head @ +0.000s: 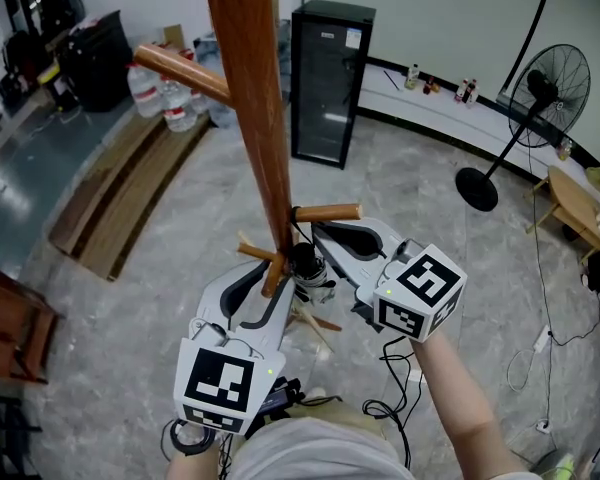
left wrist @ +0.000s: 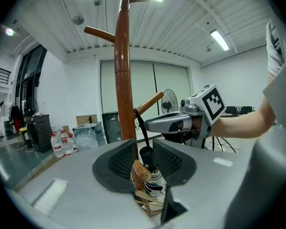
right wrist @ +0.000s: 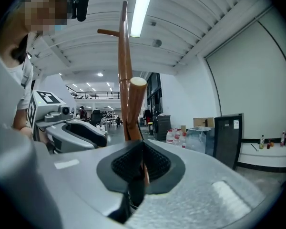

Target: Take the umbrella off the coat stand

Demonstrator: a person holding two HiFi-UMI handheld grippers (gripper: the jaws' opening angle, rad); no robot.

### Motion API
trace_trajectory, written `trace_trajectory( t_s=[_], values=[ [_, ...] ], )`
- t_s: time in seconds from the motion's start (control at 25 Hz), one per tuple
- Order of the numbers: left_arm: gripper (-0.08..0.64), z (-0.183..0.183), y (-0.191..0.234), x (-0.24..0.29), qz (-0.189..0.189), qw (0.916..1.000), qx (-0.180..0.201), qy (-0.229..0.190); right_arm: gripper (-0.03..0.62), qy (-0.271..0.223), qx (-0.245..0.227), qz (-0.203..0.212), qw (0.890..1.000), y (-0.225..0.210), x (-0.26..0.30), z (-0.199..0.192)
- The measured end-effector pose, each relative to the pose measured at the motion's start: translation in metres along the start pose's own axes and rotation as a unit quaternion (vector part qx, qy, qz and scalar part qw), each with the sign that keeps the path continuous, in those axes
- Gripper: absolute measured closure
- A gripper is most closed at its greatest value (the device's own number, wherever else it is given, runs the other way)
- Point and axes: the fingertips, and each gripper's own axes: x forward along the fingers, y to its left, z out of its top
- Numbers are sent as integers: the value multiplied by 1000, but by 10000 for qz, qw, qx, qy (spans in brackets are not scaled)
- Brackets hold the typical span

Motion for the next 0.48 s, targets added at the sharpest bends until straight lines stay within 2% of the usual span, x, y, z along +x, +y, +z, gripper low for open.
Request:
trace_trajectory(
  t_s=[0.32, 0.48],
  values=[
    [445, 18, 2, 10, -92, 9994, 318, -83, 589, -189, 152, -177, 9995, -6, -9, 9],
    [445, 30, -3, 19, -266, 9988, 376, -149, 589, -319, 231, -285, 9988, -12, -17, 20]
  ],
)
